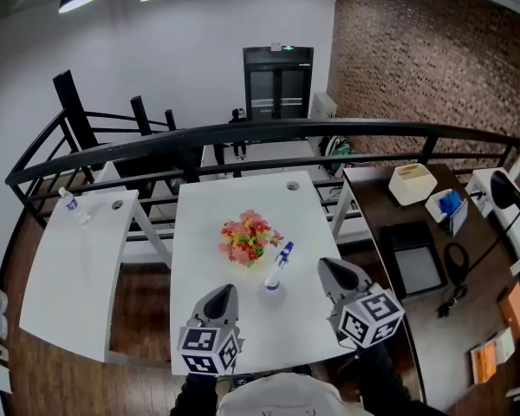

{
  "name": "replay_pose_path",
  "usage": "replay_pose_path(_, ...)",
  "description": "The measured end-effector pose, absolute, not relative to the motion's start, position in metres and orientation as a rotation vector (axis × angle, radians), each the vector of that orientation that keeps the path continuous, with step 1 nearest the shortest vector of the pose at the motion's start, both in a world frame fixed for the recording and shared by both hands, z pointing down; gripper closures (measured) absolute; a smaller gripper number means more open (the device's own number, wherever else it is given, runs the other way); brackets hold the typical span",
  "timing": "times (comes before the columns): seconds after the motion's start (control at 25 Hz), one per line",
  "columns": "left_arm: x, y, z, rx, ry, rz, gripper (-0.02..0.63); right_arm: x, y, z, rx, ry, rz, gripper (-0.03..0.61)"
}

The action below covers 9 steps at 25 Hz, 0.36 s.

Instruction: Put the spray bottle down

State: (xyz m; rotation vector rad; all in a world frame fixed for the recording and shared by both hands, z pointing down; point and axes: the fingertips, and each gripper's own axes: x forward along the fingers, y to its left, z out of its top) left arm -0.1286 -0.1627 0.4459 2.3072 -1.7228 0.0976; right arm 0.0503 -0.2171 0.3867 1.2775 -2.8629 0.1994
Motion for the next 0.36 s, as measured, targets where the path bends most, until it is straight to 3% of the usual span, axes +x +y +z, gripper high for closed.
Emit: replay_pose_path(0.36,-0.1264,-0.1617,0.4525,2.301,-1.707,0.111,0.620,0.0505,-0.2174,0.3872,1.280,-2.867,0.198,0.595)
